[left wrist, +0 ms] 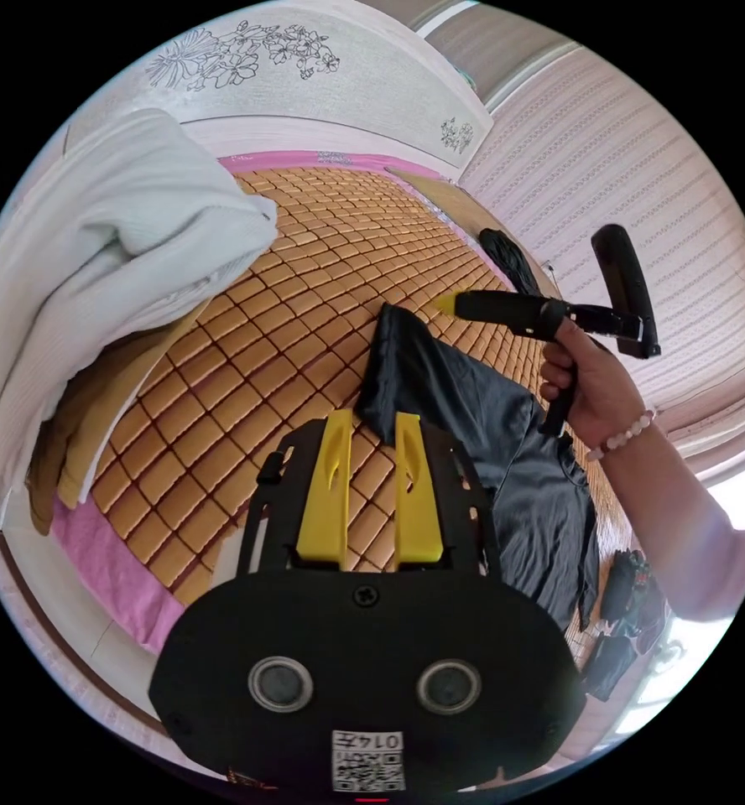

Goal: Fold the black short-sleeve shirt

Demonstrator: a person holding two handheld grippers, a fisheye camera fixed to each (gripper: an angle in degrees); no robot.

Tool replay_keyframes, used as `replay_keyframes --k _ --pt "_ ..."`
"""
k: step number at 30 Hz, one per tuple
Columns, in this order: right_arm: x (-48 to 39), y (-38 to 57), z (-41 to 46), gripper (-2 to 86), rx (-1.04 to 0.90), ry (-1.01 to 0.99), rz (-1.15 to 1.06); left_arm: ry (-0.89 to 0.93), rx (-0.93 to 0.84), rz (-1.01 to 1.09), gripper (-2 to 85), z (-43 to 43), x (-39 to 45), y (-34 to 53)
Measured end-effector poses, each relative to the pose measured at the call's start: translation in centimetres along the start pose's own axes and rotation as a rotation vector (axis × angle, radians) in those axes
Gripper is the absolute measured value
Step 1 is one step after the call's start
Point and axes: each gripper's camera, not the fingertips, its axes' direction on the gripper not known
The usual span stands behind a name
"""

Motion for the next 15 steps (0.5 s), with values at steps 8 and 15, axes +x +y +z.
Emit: replay_keyframes --k 8,15 --pt "-1.0 0.8 2.6 1.2 -0.053 0.144 0.058 -0.063 -0.013 0.052 0.1 3.1 2.1 0.9" --pt "2.7 9.3 -7.8 0.1 0.271 -0.083 0.203 -0.006 0.073 0.162 -0.9 2.2 5.1 2.5"
